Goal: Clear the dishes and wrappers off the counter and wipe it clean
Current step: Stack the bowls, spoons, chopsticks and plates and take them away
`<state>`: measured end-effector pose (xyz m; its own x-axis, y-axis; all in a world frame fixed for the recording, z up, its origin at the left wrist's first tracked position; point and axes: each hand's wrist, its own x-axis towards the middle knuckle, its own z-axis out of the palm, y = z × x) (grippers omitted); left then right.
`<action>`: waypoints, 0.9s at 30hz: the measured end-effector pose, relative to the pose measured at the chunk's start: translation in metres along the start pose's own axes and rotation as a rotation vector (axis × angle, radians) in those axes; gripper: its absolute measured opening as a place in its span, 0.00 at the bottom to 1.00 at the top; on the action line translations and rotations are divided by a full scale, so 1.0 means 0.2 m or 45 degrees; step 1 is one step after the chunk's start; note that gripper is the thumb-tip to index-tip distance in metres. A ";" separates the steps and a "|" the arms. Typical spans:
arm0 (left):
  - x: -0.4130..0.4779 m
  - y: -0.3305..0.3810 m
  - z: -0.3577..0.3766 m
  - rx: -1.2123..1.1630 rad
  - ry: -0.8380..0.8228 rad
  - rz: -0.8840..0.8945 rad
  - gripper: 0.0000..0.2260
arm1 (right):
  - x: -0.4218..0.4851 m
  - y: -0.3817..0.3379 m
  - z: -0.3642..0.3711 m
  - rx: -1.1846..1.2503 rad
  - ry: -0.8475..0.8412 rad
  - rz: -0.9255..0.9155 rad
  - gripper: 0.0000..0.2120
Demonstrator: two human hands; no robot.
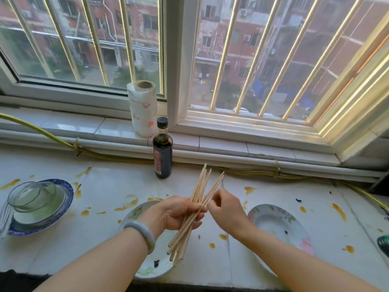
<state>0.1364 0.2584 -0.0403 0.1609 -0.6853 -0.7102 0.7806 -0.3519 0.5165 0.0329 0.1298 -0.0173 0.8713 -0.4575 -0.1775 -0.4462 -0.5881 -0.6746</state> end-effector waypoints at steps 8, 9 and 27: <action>-0.16 -0.02 -0.01 0.361 -0.175 0.122 0.06 | 0.03 -0.06 0.06 1.376 -0.677 0.535 0.18; -0.18 -0.02 -0.02 0.376 -0.195 0.134 0.07 | 0.03 -0.11 0.08 1.395 -0.710 0.497 0.17; -1.00 -0.11 -0.80 0.175 -0.014 0.627 0.17 | 0.01 -1.18 0.79 0.960 -0.794 0.129 0.15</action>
<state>0.1832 0.5061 0.0140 0.4827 -0.7976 -0.3618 0.5272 -0.0652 0.8472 0.1735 0.3736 0.0283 0.8843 0.0795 -0.4601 -0.4666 0.1131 -0.8772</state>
